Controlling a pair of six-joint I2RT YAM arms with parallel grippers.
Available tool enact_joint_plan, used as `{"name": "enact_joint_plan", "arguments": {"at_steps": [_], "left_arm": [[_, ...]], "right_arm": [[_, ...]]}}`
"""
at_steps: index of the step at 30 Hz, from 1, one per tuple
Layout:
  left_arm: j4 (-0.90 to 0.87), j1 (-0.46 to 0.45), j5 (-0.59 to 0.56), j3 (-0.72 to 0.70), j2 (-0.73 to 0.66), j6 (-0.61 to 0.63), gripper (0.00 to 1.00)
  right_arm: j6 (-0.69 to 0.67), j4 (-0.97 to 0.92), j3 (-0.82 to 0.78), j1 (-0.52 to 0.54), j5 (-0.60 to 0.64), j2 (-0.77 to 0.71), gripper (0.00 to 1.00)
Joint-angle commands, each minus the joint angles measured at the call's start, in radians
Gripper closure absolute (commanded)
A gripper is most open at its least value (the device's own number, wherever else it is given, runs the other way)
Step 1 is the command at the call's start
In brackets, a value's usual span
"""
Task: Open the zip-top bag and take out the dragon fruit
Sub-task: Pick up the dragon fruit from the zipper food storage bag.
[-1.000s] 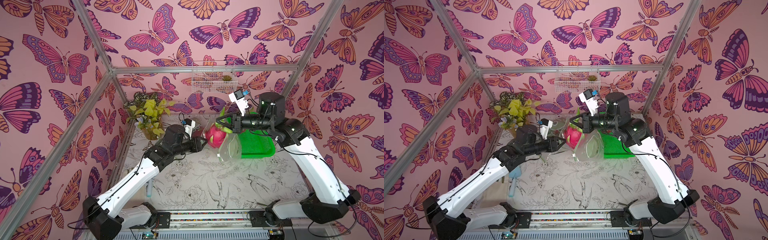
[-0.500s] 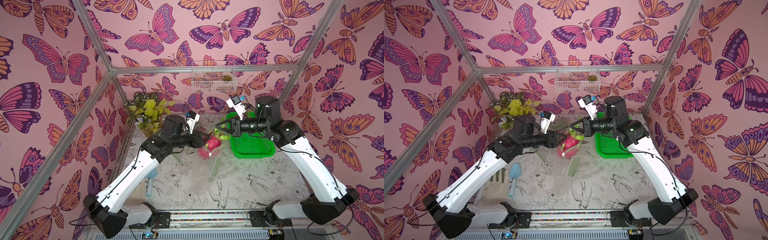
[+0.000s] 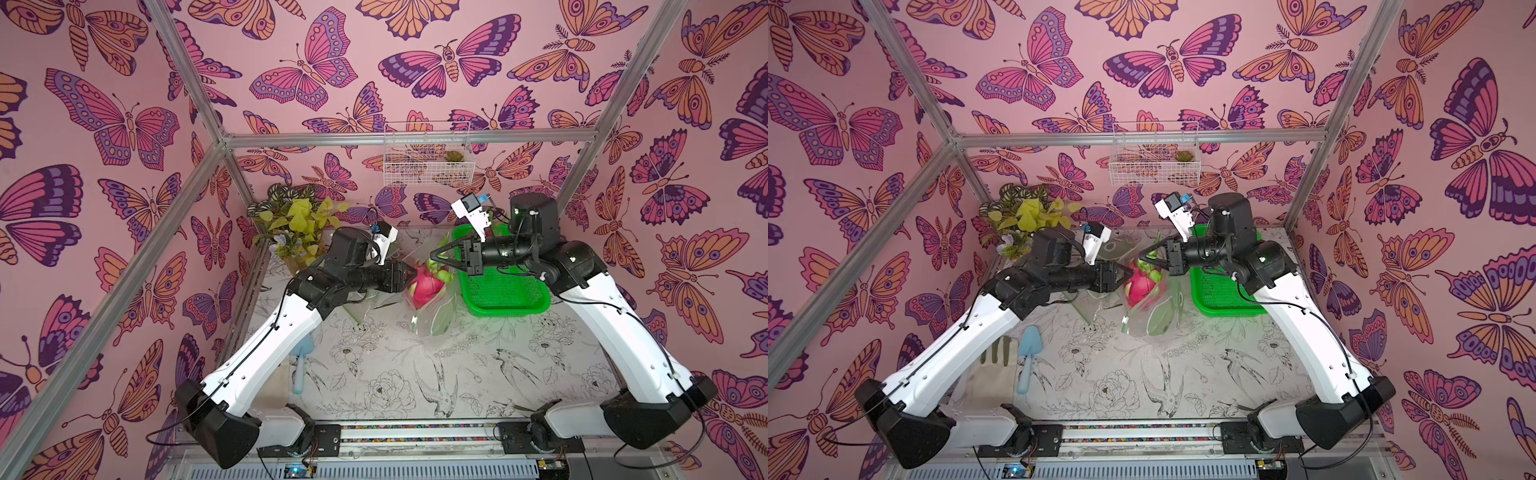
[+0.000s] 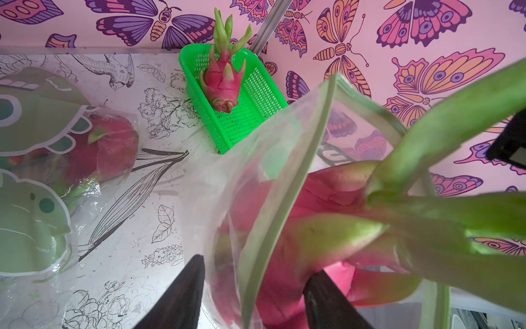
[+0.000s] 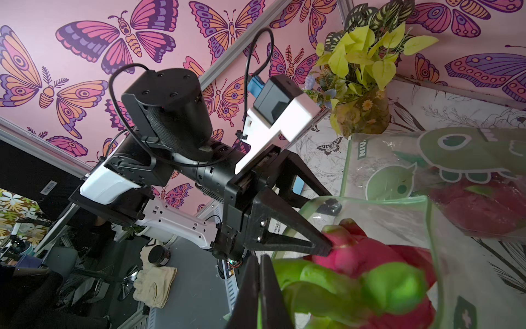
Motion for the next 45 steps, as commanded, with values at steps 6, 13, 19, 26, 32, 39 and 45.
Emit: {"name": "enact_joint_plan", "arguments": {"at_steps": [6, 13, 19, 26, 32, 39, 45], "left_arm": [[0.002, 0.024, 0.012, -0.037, -0.105, -0.017, 0.40], [-0.021, 0.049, -0.008, -0.068, -0.117, -0.021, 0.36], [-0.014, 0.048, 0.033, -0.062, -0.071, -0.024, 0.38], [-0.021, 0.043, 0.072, -0.018, 0.016, -0.017, 0.38], [-0.018, 0.044, 0.056, 0.008, 0.045, -0.026, 0.50], [0.004, 0.056, 0.035, -0.005, 0.019, -0.036, 0.49], [0.006, 0.056, 0.052, -0.012, 0.060, -0.037, 0.79]], "right_arm": [[-0.054, -0.001, -0.008, -0.010, -0.001, -0.006, 1.00], [-0.052, 0.008, -0.020, -0.010, -0.009, -0.002, 1.00], [-0.047, 0.024, -0.026, -0.010, -0.030, -0.004, 1.00], [-0.057, 0.033, -0.039, -0.010, -0.062, -0.002, 1.00], [-0.079, 0.027, -0.047, -0.011, -0.088, 0.008, 1.00], [-0.118, -0.007, -0.060, -0.011, -0.096, 0.022, 1.00], [-0.124, -0.003, -0.067, -0.012, -0.097, 0.024, 1.00]]}}
